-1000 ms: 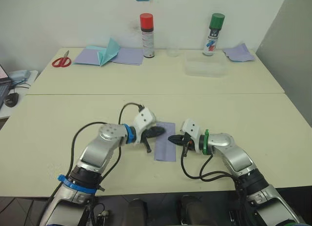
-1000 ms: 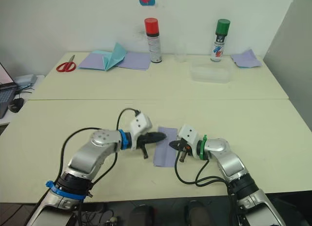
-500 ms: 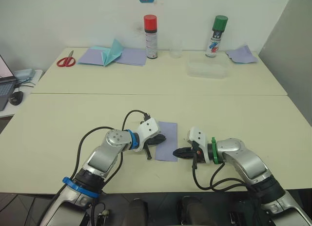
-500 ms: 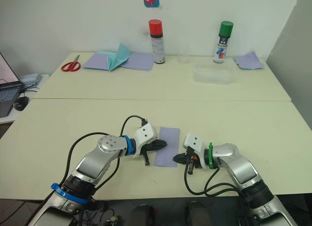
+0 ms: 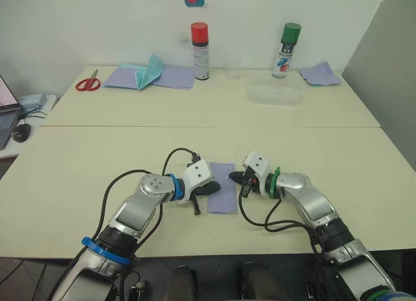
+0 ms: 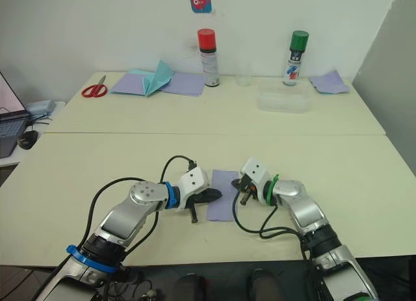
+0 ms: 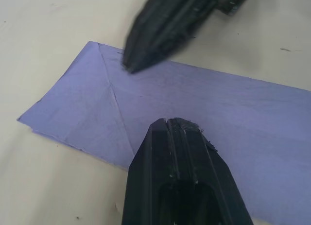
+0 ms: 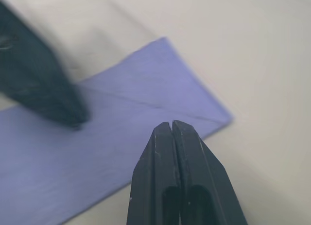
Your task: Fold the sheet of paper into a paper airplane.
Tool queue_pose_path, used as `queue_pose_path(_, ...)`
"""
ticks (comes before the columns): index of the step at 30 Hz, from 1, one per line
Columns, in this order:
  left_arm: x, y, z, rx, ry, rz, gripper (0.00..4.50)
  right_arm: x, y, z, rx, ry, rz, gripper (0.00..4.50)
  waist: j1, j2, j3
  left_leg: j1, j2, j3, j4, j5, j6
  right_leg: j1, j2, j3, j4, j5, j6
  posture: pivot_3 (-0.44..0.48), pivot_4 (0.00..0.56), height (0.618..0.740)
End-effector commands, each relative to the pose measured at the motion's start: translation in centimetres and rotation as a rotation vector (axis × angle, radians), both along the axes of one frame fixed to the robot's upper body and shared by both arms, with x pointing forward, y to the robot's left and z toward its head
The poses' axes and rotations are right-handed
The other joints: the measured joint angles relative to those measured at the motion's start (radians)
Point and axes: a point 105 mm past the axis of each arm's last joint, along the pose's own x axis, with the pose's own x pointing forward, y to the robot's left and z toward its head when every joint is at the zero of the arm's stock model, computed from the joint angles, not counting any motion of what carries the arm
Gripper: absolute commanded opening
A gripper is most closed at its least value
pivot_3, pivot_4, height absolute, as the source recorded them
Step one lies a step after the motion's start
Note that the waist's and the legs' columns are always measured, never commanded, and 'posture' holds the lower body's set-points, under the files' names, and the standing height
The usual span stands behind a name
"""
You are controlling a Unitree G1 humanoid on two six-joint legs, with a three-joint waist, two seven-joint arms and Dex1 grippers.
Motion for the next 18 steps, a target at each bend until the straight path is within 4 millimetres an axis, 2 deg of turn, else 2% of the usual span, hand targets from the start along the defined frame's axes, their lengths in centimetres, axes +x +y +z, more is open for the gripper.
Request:
queue_pose_path(1,-1.5,0.4,-3.1,0.078,0.110,-0.029,0.00,1.6,-0.9,-0.3,-0.021,-0.022,-0.087,0.04,0.000,0.000,0.000,0.000,0.000,0.000,0.000,0.000,0.000,0.000,0.000,0.000,0.000,0.001,0.002,0.000,0.150,0.740)
queue_pose_path(7,-1.4,0.4,-3.1,0.085,0.106,-0.036,0.00,2.3,-0.8,-0.4,-0.034,-0.034,-0.086,0.04,0.000,0.000,0.000,0.000,0.000,0.000,-0.002,0.000,0.000,0.000,0.000,0.000,0.000,0.001,0.001,0.000,0.150,0.740)
queue_pose_path(13,-1.0,0.6,-3.1,0.090,0.099,-0.032,0.00,-0.1,0.2,-1.1,-0.019,-0.009,0.043,0.04,0.000,0.000,-0.001,0.000,0.000,-0.001,-0.002,0.000,0.000,0.000,-0.002,0.000,0.000,0.000,0.001,0.000,0.150,0.740)
queue_pose_path(18,-0.9,0.8,-3.2,0.096,0.099,-0.028,0.00,-0.5,-0.3,-1.2,-0.024,-0.036,0.032,0.04,0.000,0.002,-0.003,0.000,0.000,-0.001,-0.003,0.000,0.000,0.000,-0.002,-0.001,-0.001,0.000,0.001,0.000,0.150,0.740)
